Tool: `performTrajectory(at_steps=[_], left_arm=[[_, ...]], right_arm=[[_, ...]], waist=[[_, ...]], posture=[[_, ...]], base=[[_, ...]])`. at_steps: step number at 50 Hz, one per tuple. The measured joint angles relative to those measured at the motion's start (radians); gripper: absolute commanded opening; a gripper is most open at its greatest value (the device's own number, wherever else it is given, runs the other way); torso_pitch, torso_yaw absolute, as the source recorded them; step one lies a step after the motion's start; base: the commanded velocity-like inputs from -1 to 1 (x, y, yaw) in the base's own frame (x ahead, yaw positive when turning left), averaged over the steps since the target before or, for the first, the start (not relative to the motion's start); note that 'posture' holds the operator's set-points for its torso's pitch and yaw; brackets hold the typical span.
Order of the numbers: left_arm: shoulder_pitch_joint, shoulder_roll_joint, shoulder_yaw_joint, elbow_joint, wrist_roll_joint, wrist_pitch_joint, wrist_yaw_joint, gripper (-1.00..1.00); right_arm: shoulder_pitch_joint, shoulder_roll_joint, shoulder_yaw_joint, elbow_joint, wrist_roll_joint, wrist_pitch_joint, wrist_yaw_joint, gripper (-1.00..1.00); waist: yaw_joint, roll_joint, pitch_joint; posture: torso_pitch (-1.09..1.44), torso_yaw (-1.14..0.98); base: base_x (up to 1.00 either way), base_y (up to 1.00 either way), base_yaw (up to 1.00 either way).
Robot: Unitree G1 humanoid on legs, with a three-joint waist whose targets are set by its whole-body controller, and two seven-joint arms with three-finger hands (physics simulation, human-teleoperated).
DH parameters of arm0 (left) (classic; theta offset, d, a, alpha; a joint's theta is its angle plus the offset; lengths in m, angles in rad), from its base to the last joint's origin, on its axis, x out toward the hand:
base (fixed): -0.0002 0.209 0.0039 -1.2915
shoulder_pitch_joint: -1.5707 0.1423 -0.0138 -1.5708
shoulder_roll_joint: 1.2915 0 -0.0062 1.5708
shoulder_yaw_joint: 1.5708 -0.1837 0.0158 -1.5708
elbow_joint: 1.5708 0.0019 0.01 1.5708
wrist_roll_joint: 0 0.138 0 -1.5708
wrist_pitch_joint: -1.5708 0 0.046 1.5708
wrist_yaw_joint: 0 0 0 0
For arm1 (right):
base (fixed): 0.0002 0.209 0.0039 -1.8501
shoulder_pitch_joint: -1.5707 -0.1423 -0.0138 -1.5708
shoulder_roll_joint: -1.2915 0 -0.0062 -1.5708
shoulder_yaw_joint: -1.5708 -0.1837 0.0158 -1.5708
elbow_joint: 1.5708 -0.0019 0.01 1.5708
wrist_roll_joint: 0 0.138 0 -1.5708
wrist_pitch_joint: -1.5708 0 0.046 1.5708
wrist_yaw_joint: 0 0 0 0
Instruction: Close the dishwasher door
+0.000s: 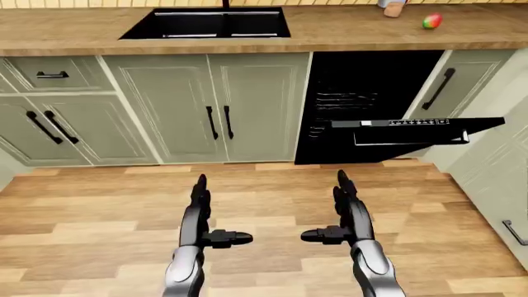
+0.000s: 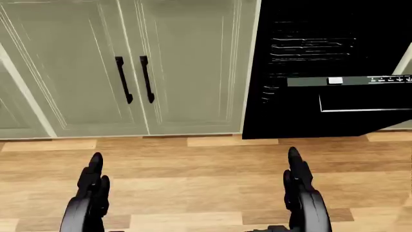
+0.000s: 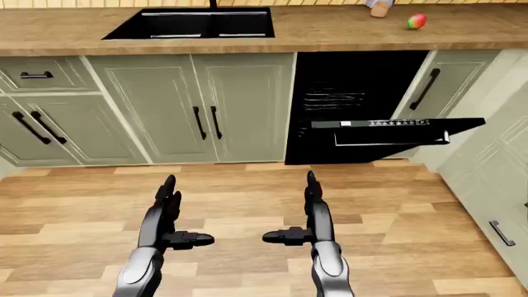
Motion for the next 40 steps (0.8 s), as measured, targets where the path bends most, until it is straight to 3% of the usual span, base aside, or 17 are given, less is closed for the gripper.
performTrajectory(at_steps=[1, 3, 5, 7, 24, 40], left_arm=[[-0.001, 0.003, 0.000, -0.015, 0.002, -0.004, 0.001, 1.00], [-0.019, 0.007, 0.004, -0.057, 0.011, -0.031, 0.006, 1.00], [-0.023, 0.005, 0.005, -0.057, 0.018, -0.058, 0.011, 1.00], [-0.009, 0.004, 0.002, -0.041, 0.022, -0.064, 0.011, 1.00], [-0.004, 0.005, 0.007, -0.055, 0.040, -0.044, 0.016, 1.00], [-0.003, 0.002, -0.003, -0.048, 0.050, -0.059, 0.018, 1.00]], right_arm=[[0.006, -0.001, 0.002, -0.026, -0.003, 0.004, -0.003, 1.00], [0.000, -0.001, 0.001, -0.092, -0.009, -0.003, -0.011, 1.00], [0.004, 0.005, 0.004, -0.110, -0.008, -0.011, -0.012, 1.00], [0.017, 0.007, 0.010, -0.113, 0.003, -0.001, -0.005, 1.00], [0.011, 0.004, 0.034, -0.076, -0.085, -0.001, -0.022, 1.00], [0.034, 0.001, 0.025, -0.115, -0.085, 0.019, -0.003, 1.00]], waist=[[0.000, -0.004, -0.010], [0.005, -0.004, -0.060], [0.007, -0.010, -0.041], [0.006, -0.009, -0.054], [0.007, -0.002, -0.072], [-0.022, 0.027, -0.043]], posture=[[0.00, 0.00], [0.00, 0.00], [0.00, 0.00], [0.00, 0.00], [0.00, 0.00], [0.00, 0.00]], base=[[0.00, 0.00, 0.00], [0.00, 0.00, 0.00], [0.00, 0.00, 0.00], [0.00, 0.00, 0.00], [0.00, 0.00, -0.02], [0.00, 0.00, -0.30]])
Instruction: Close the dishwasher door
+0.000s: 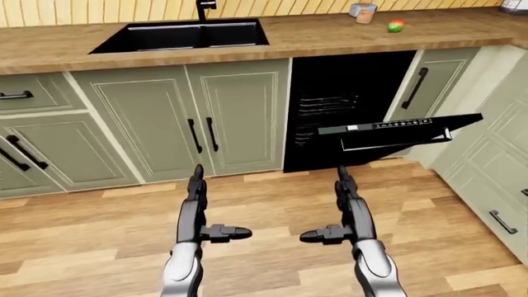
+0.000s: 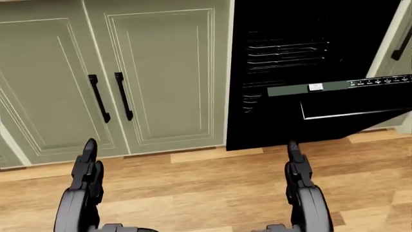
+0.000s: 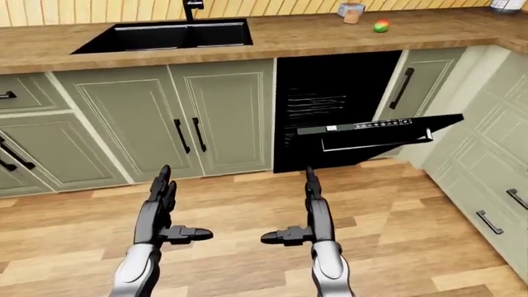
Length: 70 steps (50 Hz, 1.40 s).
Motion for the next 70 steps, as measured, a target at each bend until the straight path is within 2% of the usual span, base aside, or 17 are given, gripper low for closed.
performTrajectory(at_steps=[10, 17, 20, 22, 25, 28, 36, 37, 41, 47, 50, 51, 56, 62, 65, 66, 70], left_arm=[[0.003, 0.005, 0.014, 0.023, 0.002, -0.008, 0.010, 1.00], [-0.001, -0.005, -0.012, 0.022, 0.004, -0.014, -0.001, 1.00], [0.002, -0.002, -0.005, 0.021, 0.004, -0.012, 0.000, 1.00], [0.003, 0.007, 0.010, 0.027, 0.004, -0.010, 0.005, 1.00], [0.007, 0.009, 0.023, 0.033, 0.004, -0.007, 0.013, 1.00], [-0.001, 0.007, 0.016, 0.023, 0.004, -0.011, 0.013, 1.00], [-0.002, 0.004, 0.012, 0.030, 0.005, -0.017, 0.012, 1.00], [-0.005, -0.002, 0.005, 0.038, 0.005, -0.019, 0.012, 1.00], [0.000, -0.006, -0.017, 0.048, 0.006, -0.014, 0.003, 1.00], [-0.008, 0.000, 0.002, 0.031, 0.004, -0.021, 0.008, 1.00], [-0.007, 0.000, 0.001, 0.026, 0.003, -0.022, 0.010, 1.00], [-0.009, 0.006, 0.005, 0.030, 0.003, -0.022, 0.010, 1.00], [0.001, 0.010, 0.022, 0.048, 0.003, -0.015, 0.018, 1.00], [-0.006, 0.008, 0.012, 0.043, 0.005, -0.023, 0.015, 1.00], [-0.008, 0.005, 0.011, 0.039, 0.006, -0.025, 0.016, 1.00], [-0.010, -0.002, 0.004, 0.044, 0.007, -0.025, 0.015, 1.00], [-0.004, -0.005, -0.015, 0.055, 0.007, -0.021, 0.005, 1.00]], right_arm=[[-0.007, 0.007, 0.015, 0.018, 0.009, -0.007, 0.011, 1.00], [0.003, -0.003, -0.011, 0.016, 0.010, 0.002, -0.002, 1.00], [0.003, -0.001, -0.004, 0.004, 0.011, 0.001, 0.000, 1.00], [0.003, 0.009, 0.012, 0.010, 0.011, -0.002, 0.003, 1.00], [0.006, 0.010, 0.026, 0.021, 0.012, 0.004, 0.013, 1.00], [0.004, 0.008, 0.016, 0.011, 0.013, 0.005, 0.013, 1.00], [-0.004, 0.004, 0.013, -0.006, 0.014, 0.002, 0.011, 1.00], [-0.005, -0.002, 0.006, -0.002, 0.014, 0.004, 0.010, 1.00], [0.009, -0.005, -0.012, 0.004, 0.011, 0.023, 0.002, 1.00], [0.006, -0.002, -0.004, -0.011, 0.014, 0.015, 0.006, 1.00], [0.004, -0.001, -0.005, -0.009, 0.017, 0.011, 0.008, 1.00], [0.001, 0.005, -0.002, -0.004, 0.018, 0.009, 0.009, 1.00], [0.012, 0.009, 0.020, 0.012, 0.021, 0.015, 0.020, 1.00], [0.007, 0.006, 0.012, -0.006, 0.018, 0.003, 0.016, 1.00], [0.013, 0.004, 0.012, -0.017, 0.018, 0.002, 0.018, 1.00], [0.014, -0.002, 0.005, -0.015, 0.018, 0.004, 0.017, 1.00], [0.025, -0.004, -0.014, -0.001, 0.016, 0.016, 0.008, 1.00]], waist=[[0.014, -0.037, -0.001], [0.000, -0.007, 0.007], [0.010, 0.047, 0.016], [0.028, 0.036, 0.022], [0.027, 0.046, 0.009], [0.026, 0.019, 0.002], [0.025, -0.085, -0.011], [0.016, -0.072, -0.007], [-0.002, -0.059, -0.008], [0.015, 0.003, 0.011], [0.020, 0.055, 0.007], [0.029, 0.055, 0.003], [0.034, 0.038, -0.002], [0.036, -0.041, -0.003], [0.029, -0.089, -0.015], [0.020, -0.076, -0.014], [0.002, -0.060, -0.011]], posture=[[0.00, 0.00], [0.00, 0.00], [0.00, 0.00], [0.00, 0.00], [0.00, 0.00], [0.00, 0.00], [0.00, 0.00], [0.00, 0.00], [0.00, 0.00], [0.00, 0.00], [0.00, 0.00], [0.00, 0.00], [0.00, 0.00], [0.00, 0.00], [0.00, 0.00], [0.00, 0.00], [0.00, 0.00]], base=[[0.00, 0.00, -0.30], [0.00, 0.00, -0.34], [0.00, 0.00, -0.39], [0.00, 0.00, -0.38], [0.00, 0.00, -0.38], [0.00, 0.00, -0.39], [0.00, 0.00, -0.46], [0.00, 0.00, -0.50], [0.00, 0.00, -0.50], [0.00, 0.00, -0.49], [0.00, 0.00, -0.48], [0.00, 0.00, -0.48], [0.00, 0.00, -0.44], [0.00, 0.00, -0.44], [0.00, 0.00, -0.43], [0.00, 0.00, -0.44], [0.00, 0.00, -0.43]])
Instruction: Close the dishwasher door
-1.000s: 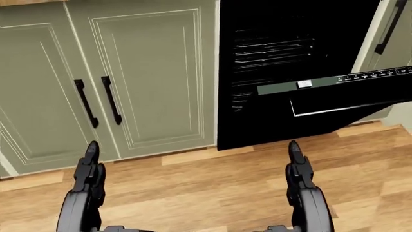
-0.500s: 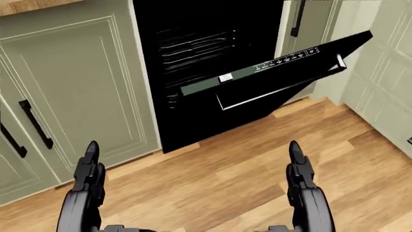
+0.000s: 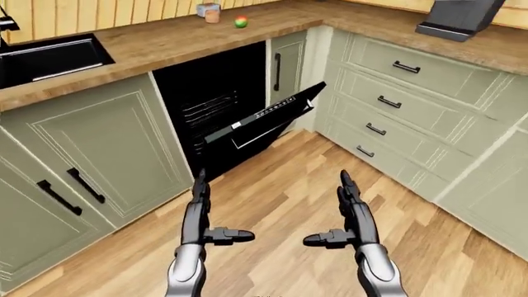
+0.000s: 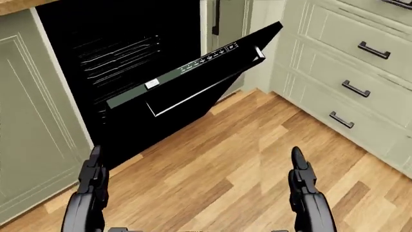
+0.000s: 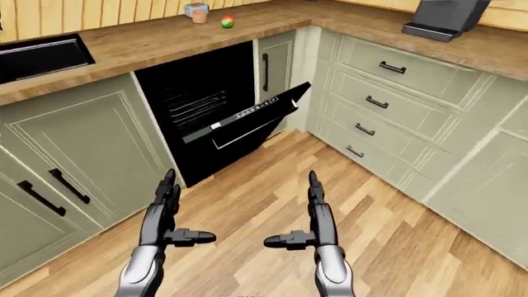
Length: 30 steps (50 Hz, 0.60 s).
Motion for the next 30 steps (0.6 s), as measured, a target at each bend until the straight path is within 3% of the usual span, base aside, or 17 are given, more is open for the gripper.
performTrajectory(at_steps=[6, 9, 14, 21, 23, 28, 30], left_arm=[[-0.002, 0.004, 0.013, -0.021, 0.000, -0.002, 0.005, 1.00], [0.000, 0.003, 0.010, -0.026, 0.000, -0.004, 0.005, 1.00], [0.007, 0.014, 0.033, -0.011, 0.000, 0.005, 0.012, 1.00], [-0.001, 0.013, 0.028, -0.017, -0.001, 0.000, 0.011, 1.00], [-0.001, 0.014, 0.029, -0.020, -0.002, 0.001, 0.009, 1.00], [0.004, 0.000, 0.002, -0.015, -0.002, 0.008, 0.000, 1.00], [0.004, 0.002, 0.005, -0.018, -0.002, 0.010, -0.002, 1.00]], right_arm=[[-0.007, 0.001, 0.010, -0.023, 0.002, 0.006, 0.005, 1.00], [-0.010, 0.001, 0.009, -0.040, 0.002, 0.011, 0.007, 1.00], [-0.004, 0.011, 0.029, -0.026, 0.003, 0.020, 0.016, 1.00], [-0.005, 0.009, 0.014, -0.046, 0.004, 0.011, 0.010, 1.00], [-0.003, 0.010, 0.018, -0.052, 0.004, 0.010, 0.009, 1.00], [0.015, 0.000, -0.006, -0.048, 0.001, 0.026, 0.002, 1.00], [0.015, 0.000, -0.006, -0.052, 0.001, 0.029, 0.000, 1.00]], waist=[[0.016, 0.067, 0.022], [0.022, 0.123, 0.015], [0.033, 0.108, 0.009], [0.035, 0.015, 0.008], [0.032, -0.021, 0.001], [-0.001, -0.004, 0.001], [0.001, 0.015, 0.005]], posture=[[0.00, 0.00], [0.00, 0.00], [0.00, 0.00], [0.00, 0.00], [0.00, 0.00], [0.00, 0.00], [0.00, 0.00]], base=[[0.00, 0.00, -0.44], [0.00, 0.00, -0.43], [0.00, 0.00, -0.44], [0.00, 0.00, -0.44], [0.00, 0.00, -0.44], [0.00, 0.00, -0.44], [0.00, 0.00, -0.43]])
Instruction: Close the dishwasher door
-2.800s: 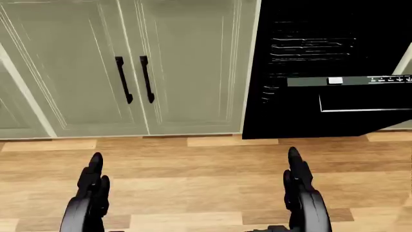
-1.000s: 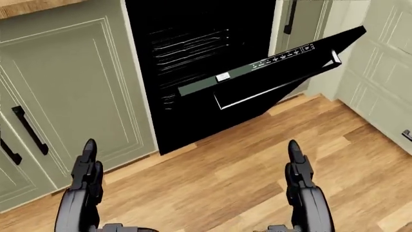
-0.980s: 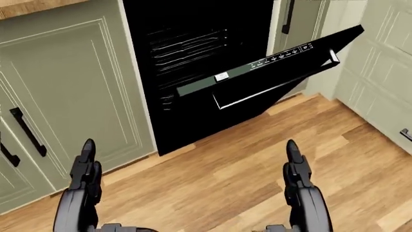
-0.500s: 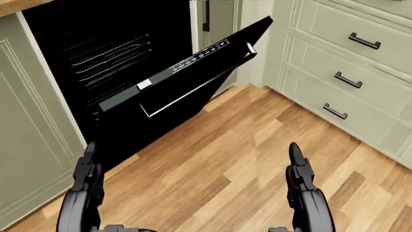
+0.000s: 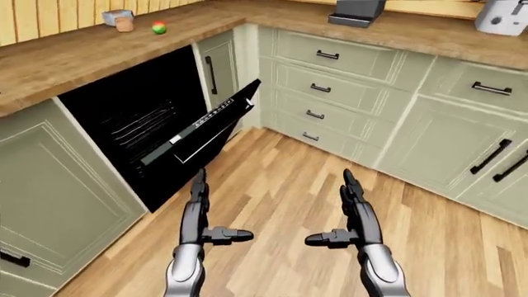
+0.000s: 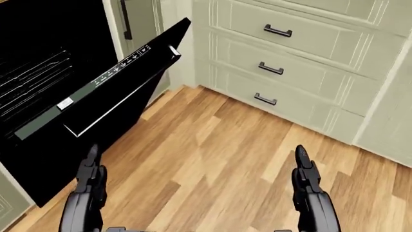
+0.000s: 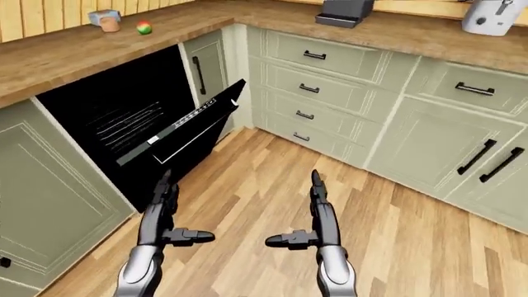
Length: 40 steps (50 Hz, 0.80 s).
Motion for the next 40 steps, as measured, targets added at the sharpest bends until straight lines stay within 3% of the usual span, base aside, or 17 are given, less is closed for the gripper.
performTrajectory(at_steps=[5, 8, 9, 11, 14, 20, 22, 28, 34, 36, 40], left_arm=[[-0.002, 0.003, 0.013, -0.022, 0.000, -0.003, 0.005, 1.00], [0.002, 0.006, 0.011, -0.033, 0.000, -0.003, 0.006, 1.00], [0.001, 0.010, 0.018, -0.028, 0.001, -0.001, 0.007, 1.00], [0.007, 0.010, 0.027, -0.019, 0.002, 0.005, 0.011, 1.00], [0.010, 0.010, 0.026, -0.018, 0.002, 0.012, 0.013, 1.00], [0.001, 0.011, 0.024, -0.026, -0.001, 0.005, 0.011, 1.00], [-0.001, 0.012, 0.026, -0.027, -0.001, 0.002, 0.011, 1.00], [0.005, -0.002, -0.002, -0.018, -0.002, 0.012, -0.001, 1.00], [0.004, 0.002, 0.013, -0.034, 0.000, 0.003, 0.006, 1.00], [0.006, 0.002, 0.011, -0.039, 0.000, 0.002, 0.006, 1.00], [0.015, 0.010, 0.030, -0.032, 0.000, 0.011, 0.012, 1.00]], right_arm=[[-0.005, 0.002, 0.010, -0.006, 0.002, -0.011, 0.003, 1.00], [-0.006, 0.005, 0.012, -0.012, 0.002, -0.011, 0.005, 1.00], [-0.009, 0.011, 0.019, -0.007, 0.002, -0.009, 0.006, 1.00], [-0.004, 0.011, 0.031, -0.001, 0.002, 0.000, 0.012, 1.00], [-0.004, 0.010, 0.029, -0.012, 0.002, 0.014, 0.015, 1.00], [-0.011, 0.009, 0.020, -0.034, 0.001, 0.002, 0.011, 1.00], [-0.010, 0.009, 0.021, -0.033, 0.002, 0.000, 0.011, 1.00], [0.009, 0.000, -0.005, -0.023, -0.003, 0.017, -0.001, 1.00], [0.005, 0.002, 0.007, -0.034, 0.000, 0.007, 0.004, 1.00], [0.006, 0.002, 0.006, -0.038, 0.001, 0.003, 0.005, 1.00], [0.011, 0.011, 0.024, -0.023, 0.003, 0.007, 0.011, 1.00]], waist=[[0.015, 0.057, 0.018], [0.024, 0.104, 0.010], [0.031, 0.093, 0.013], [0.032, 0.092, 0.015], [0.028, 0.074, 0.006], [0.033, -0.005, 0.001], [0.028, -0.043, -0.008], [-0.004, -0.008, -0.004], [0.014, 0.061, 0.018], [0.018, 0.100, 0.014], [0.034, 0.091, 0.011]], posture=[[0.00, 0.00], [0.00, 0.00], [0.00, 0.00], [0.00, 0.00], [0.00, 0.00], [0.00, 0.00], [0.00, 0.00], [0.00, 0.00], [0.00, 0.00], [0.00, 0.00], [0.00, 0.00]], base=[[0.00, 0.00, -0.44], [0.00, 0.00, -0.43], [0.00, 0.00, -0.44], [0.00, 0.00, -0.44], [0.00, 0.00, -0.44], [0.00, 0.00, -0.44], [0.00, 0.00, -0.43], [0.00, 0.00, -0.44], [0.00, 0.00, -0.44], [0.00, 0.00, -0.43], [0.00, 0.00, -0.44]])
